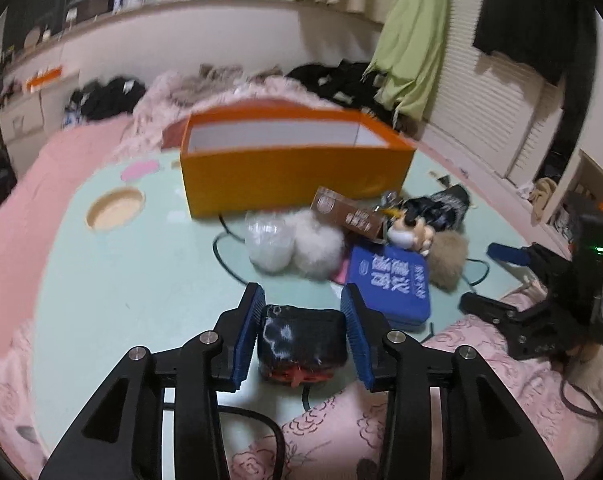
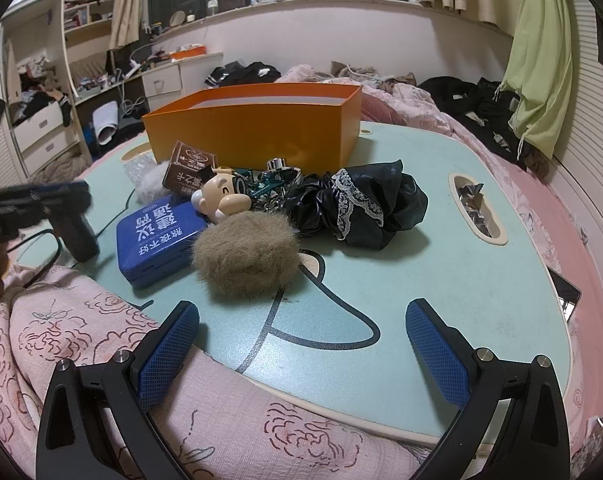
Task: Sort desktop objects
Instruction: 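Grasp the black block with red character and lift it, left gripper, then grasp the black lace cloth item with the right gripper while the left lifts the block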
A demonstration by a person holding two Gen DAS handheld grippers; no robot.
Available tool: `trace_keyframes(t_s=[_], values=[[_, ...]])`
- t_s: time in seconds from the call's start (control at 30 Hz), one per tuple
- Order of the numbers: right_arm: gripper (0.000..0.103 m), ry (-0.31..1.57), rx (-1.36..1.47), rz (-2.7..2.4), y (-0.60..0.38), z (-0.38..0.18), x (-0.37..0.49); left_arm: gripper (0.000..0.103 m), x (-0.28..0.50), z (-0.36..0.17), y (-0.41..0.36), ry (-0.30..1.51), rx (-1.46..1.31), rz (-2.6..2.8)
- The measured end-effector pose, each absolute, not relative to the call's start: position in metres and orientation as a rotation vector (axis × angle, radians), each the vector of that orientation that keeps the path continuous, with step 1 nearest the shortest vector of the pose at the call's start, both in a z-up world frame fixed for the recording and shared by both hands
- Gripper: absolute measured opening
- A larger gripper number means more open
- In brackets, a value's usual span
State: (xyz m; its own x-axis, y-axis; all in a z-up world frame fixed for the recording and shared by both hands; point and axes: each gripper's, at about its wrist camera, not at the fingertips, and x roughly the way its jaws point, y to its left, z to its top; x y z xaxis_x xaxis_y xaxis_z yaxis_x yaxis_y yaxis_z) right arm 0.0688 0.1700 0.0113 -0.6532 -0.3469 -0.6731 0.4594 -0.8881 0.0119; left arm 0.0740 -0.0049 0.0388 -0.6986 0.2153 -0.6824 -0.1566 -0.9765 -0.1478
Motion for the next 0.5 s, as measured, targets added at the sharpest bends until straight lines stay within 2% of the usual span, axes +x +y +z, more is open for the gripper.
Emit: trace_keyframes(t_s=[0.07, 0.1, 0.23, 0.33, 0.37, 0.4, 0.43, 0.5], values=[[0.103, 0.221, 0.972, -2.502, 0.17, 0.011, 0.069, 0.059, 0.071, 0.031, -0.001, -0.096, -1.133, 2.719], [0.103, 0.22, 0.972, -2.502, 0.17, 0.011, 0.069, 0.061, 0.07, 0.028, 0.002, -0.082, -1.142, 2.715], [0.103, 0.219, 0.972, -2.503, 0.17, 0.012, 0.068, 0.061, 0.069, 0.021, 0.007, -0.047, -1.171, 2.694], [0.103, 0.193, 0.986, -2.512, 0.172, 0.015, 0.066, 0.061, 0.068, 0.018, 0.002, -0.09, -1.177, 2.691], [0.103, 0.174, 0.997, -2.515, 0.171, 0.018, 0.065, 0.058, 0.069, 0.018, 0.0, -0.105, -1.171, 2.693], [0.103, 0.15, 1.0, -2.518, 0.173, 0.021, 0.064, 0.048, 0.07, 0.018, -0.001, -0.114, -1.165, 2.69], [0.103, 0.109, 0.993, -2.529, 0.175, 0.026, 0.062, 0.042, 0.071, 0.018, -0.002, -0.118, -1.164, 2.69], [0.103, -0.008, 0.943, -2.588, 0.185, 0.041, 0.055, 0.041, 0.071, 0.017, -0.003, -0.119, -1.159, 2.69]])
